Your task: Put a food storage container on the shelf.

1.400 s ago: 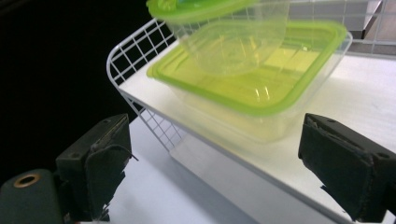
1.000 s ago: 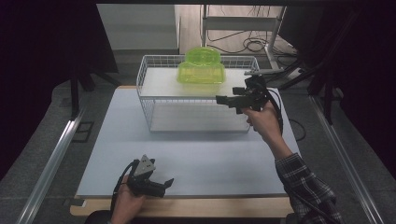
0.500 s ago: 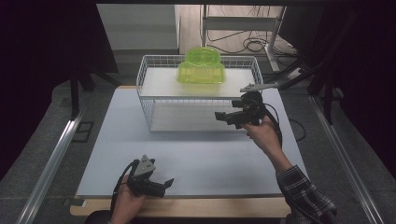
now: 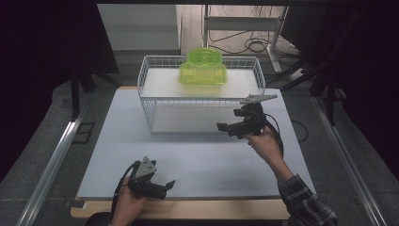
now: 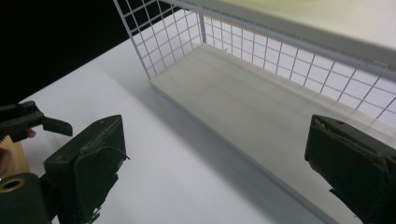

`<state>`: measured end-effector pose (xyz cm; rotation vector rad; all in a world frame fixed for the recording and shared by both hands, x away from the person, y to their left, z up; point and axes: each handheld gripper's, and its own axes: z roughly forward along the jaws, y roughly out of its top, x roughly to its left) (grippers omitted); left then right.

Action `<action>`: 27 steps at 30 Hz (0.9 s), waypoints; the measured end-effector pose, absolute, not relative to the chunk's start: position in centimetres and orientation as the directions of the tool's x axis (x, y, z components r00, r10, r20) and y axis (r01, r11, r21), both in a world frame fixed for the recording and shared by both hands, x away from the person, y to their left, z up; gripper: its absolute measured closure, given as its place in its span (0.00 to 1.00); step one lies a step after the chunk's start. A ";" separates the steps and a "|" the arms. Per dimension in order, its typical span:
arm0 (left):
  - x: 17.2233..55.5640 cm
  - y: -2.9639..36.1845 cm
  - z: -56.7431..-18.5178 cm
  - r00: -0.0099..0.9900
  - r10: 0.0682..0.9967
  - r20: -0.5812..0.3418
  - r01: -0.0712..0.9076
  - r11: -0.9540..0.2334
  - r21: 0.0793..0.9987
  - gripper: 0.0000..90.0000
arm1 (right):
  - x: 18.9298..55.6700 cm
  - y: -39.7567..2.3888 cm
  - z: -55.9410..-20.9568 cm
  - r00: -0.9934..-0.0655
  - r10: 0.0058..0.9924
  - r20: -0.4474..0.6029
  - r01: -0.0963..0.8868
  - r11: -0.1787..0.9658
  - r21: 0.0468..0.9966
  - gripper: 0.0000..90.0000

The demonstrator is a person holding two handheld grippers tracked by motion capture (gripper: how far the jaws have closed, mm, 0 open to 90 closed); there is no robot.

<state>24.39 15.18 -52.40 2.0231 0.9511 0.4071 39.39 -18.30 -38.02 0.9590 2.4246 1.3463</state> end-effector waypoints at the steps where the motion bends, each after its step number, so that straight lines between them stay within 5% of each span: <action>1: 24.4 15.2 -52.4 0.659 0.750 -0.057 0.476 -0.357 0.804 0.00 | 39.3 -18.4 -38.5 -0.770 0.628 0.115 0.432 0.380 0.818 0.06; 27: 24.4 15.1 -52.4 0.665 0.745 -0.052 0.474 -0.367 0.800 0.00 | 37.1 -20.0 -43.7 -0.736 0.670 0.100 0.463 0.390 0.796 0.06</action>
